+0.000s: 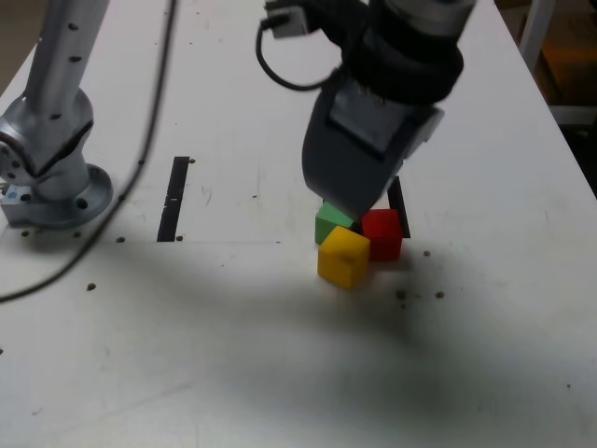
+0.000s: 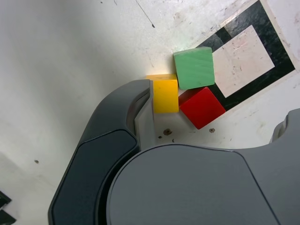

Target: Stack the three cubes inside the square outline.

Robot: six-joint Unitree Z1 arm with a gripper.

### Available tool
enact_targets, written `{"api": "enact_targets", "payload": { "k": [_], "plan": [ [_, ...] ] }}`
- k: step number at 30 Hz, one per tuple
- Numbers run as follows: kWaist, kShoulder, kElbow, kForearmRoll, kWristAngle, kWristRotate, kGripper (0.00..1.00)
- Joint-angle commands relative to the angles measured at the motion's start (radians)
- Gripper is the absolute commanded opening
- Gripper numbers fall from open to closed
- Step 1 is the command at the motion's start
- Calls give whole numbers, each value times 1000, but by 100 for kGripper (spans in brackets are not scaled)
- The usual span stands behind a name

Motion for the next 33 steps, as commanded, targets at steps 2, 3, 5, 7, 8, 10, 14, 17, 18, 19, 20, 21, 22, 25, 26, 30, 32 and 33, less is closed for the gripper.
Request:
{"api": "enact_targets", "payload": {
  "k": [2, 3, 5, 7, 8, 10, 14, 17, 18, 19, 20, 21, 22, 25, 26, 30, 32, 33],
  "plan": [
    [8, -7, -11, 3, -5, -23, 99],
    [10, -4, -16, 2, -8, -33, 99],
    [13, 9, -42, 4, -16, -48, 99],
    [18, 23, -72, 5, -25, -49, 99],
    [21, 31, -89, 5, -29, -50, 99],
    [36, 48, -125, 3, -42, -50, 99],
    [61, 55, -129, 3, -58, -50, 100],
    [67, 48, -120, 23, -47, -50, 100],
    [66, 45, -115, 32, -42, -49, 100],
    [64, 40, -109, 41, -37, -48, 100],
    [60, 36, -103, 49, -32, -48, 100],
    [56, 32, -99, 55, -29, -48, 100],
    [52, 29, -94, 57, -29, -48, 100],
    [46, 23, -75, 14, -45, -50, 100],
    [47, 23, -67, -8, -55, -51, 100],
    [50, 19, -52, -57, -78, -52, 100],
    [53, 14, -49, -70, -83, -53, 100],
    [54, 12, -47, -73, -83, -54, 100]
  ]
}}
